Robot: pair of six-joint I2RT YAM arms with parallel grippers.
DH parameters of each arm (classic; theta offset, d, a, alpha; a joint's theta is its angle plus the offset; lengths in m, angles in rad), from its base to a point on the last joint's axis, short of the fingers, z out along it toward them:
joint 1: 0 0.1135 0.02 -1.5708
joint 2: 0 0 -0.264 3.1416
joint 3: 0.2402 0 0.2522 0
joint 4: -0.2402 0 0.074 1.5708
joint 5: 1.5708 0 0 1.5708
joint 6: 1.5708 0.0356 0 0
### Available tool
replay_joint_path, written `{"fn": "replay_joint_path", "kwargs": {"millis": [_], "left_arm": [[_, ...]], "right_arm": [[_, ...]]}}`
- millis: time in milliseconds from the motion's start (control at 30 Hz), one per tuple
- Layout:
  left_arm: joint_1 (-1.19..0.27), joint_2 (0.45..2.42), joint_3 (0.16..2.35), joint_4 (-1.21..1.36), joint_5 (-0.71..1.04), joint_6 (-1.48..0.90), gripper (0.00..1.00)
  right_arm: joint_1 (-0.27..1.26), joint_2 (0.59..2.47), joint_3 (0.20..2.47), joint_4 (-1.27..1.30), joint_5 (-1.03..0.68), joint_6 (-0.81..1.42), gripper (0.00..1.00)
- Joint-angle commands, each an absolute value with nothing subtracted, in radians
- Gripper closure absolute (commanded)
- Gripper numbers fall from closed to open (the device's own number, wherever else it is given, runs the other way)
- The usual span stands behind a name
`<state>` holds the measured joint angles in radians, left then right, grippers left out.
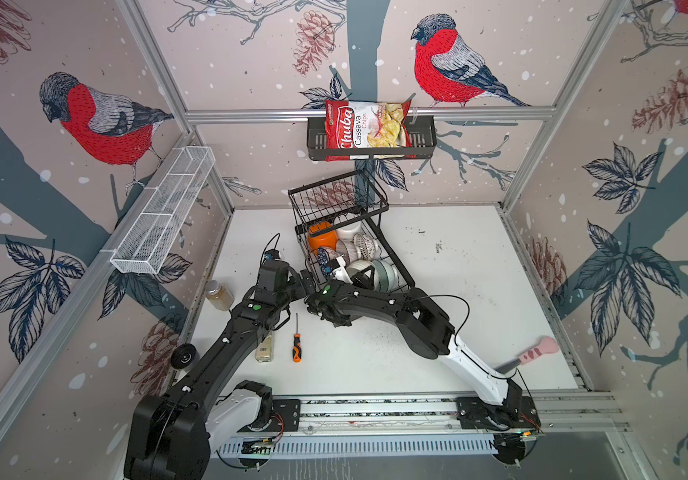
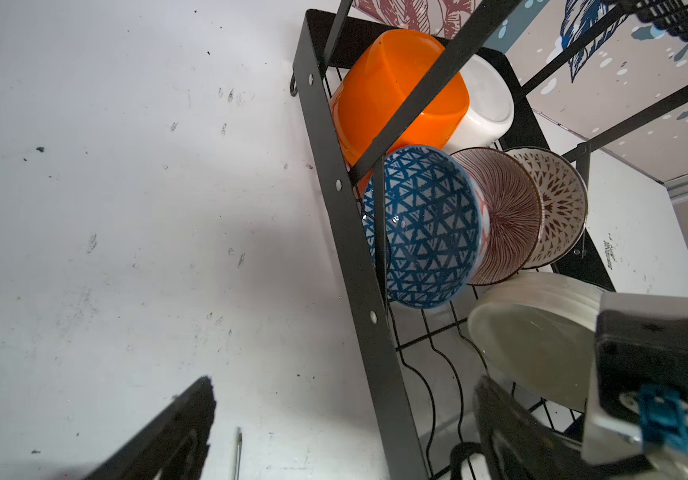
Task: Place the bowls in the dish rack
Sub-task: 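Lower the cream bowl into the slot beside the teal bowl with the right gripper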
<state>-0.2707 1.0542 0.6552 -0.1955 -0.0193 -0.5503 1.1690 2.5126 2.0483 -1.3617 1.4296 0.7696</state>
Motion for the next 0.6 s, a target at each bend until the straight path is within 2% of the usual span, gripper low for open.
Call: {"fn": "replay_joint_path", "kwargs": {"millis": [0,233,467,567], "left_arm": [[-0.270,1.051,0.665,-0.192,0.004,-0.544,0.04],[-0.270,1.039,0.661,-0.195,0.005,-0.545,0.04],[-0.270,1.035,0.655,-0.186,0.014,-0.546,0.04],[-0.270,1.030,0.654,-0.189,0.014,-0.546,0.04]], "right_arm": [[1.185,2.528,2.012,-1.321,1.122,0.761,1.00],[1.190,2.502,1.953,-1.319,1.028,0.799,1.00],[1.185,2.517,1.988,-1.321,0.971,0.819,0.86],[1.179,2.520,2.006,-1.319,0.950,0.826,0.86]]}}
